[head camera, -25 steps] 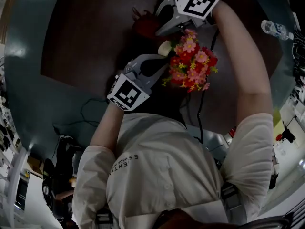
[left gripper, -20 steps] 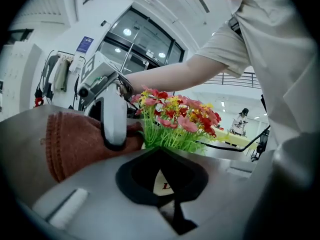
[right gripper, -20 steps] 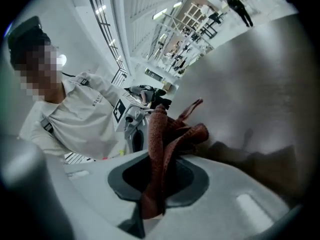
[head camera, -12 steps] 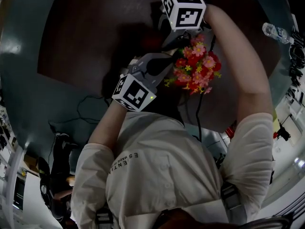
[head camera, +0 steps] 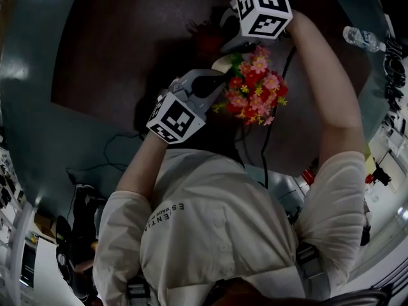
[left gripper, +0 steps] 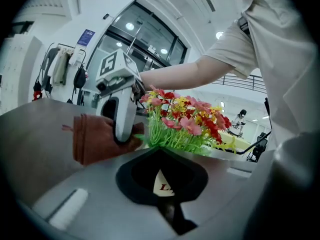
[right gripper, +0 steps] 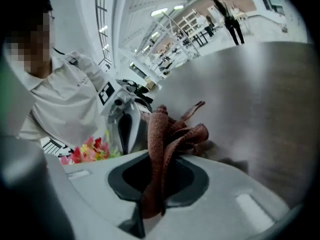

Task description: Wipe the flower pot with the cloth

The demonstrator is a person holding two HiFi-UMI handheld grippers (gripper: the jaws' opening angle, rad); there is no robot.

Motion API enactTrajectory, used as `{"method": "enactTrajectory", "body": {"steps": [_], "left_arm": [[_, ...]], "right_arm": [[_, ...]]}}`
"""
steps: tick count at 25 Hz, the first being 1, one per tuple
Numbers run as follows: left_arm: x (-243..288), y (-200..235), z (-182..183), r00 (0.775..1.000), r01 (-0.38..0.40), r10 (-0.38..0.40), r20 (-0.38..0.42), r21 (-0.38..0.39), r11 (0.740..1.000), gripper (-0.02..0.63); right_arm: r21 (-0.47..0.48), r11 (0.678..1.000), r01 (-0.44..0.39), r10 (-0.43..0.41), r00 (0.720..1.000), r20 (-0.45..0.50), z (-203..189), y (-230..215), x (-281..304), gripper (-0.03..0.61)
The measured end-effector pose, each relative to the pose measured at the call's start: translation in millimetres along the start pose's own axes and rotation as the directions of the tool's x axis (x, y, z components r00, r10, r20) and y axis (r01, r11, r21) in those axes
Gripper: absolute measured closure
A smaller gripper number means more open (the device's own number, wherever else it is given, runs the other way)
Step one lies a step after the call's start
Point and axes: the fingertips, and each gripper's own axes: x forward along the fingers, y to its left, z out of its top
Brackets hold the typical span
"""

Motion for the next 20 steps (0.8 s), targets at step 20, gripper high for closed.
{"method": "enactTrajectory", "body": {"steps": [20], "left_arm": [[4.0, 3.3, 1.1, 0.999, 0.000, 0.003, -0.043, 0.056, 0.998, 0.600]], "right_arm": [[0.235, 0.927, 0.292, -0.360, 0.870, 0.338, -56.2, -20.7, -29.0, 0.525]]}}
